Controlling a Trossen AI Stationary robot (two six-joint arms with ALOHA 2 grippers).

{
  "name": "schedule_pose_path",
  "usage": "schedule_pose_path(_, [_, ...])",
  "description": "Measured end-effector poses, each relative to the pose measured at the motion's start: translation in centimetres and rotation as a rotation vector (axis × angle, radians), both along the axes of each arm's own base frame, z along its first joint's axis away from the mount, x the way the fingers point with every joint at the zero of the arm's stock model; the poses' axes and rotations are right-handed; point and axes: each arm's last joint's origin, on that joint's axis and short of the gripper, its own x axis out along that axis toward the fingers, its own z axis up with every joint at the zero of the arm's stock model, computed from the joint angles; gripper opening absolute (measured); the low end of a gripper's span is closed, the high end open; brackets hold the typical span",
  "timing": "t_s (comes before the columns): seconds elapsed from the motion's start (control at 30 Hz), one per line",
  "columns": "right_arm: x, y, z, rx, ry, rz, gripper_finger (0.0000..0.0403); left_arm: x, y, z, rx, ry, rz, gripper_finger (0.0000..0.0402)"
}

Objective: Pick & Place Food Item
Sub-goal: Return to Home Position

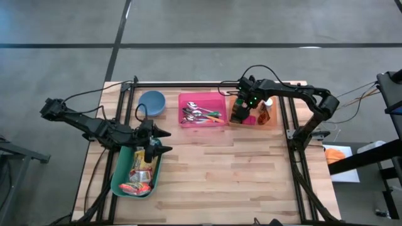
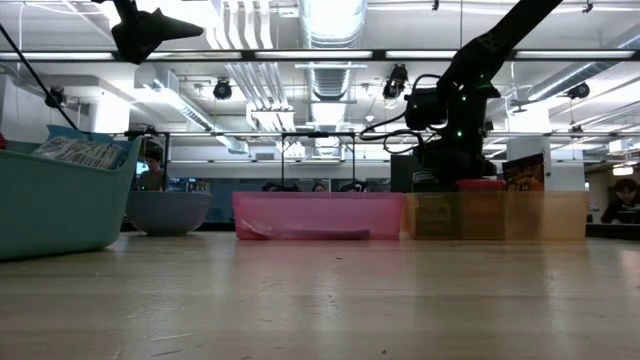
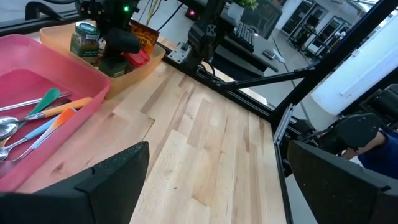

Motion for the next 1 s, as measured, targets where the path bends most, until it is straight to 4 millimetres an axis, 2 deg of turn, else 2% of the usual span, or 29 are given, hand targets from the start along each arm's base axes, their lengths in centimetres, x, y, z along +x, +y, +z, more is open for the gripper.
schedule_pose_path(0.3, [-0.2,0.2,0.5,0.001,0.008,0.013,0.0334,0.0,0.0,-0.1,0.001,0.007,0.000,0.0386])
schedule_pose_path(0.67, [-1.2,1.0,4.5,-0.052,-0.063,0.005,0.0335,-0.1,0.0,-0.3,0.011,0.031,0.000,0.0386])
schedule_pose_path(1.0, [-3.0,2.3,6.9,-0.065,-0.077,0.011,0.0335,-0.2,0.1,-0.5,0.026,0.054,-0.002,0.0386])
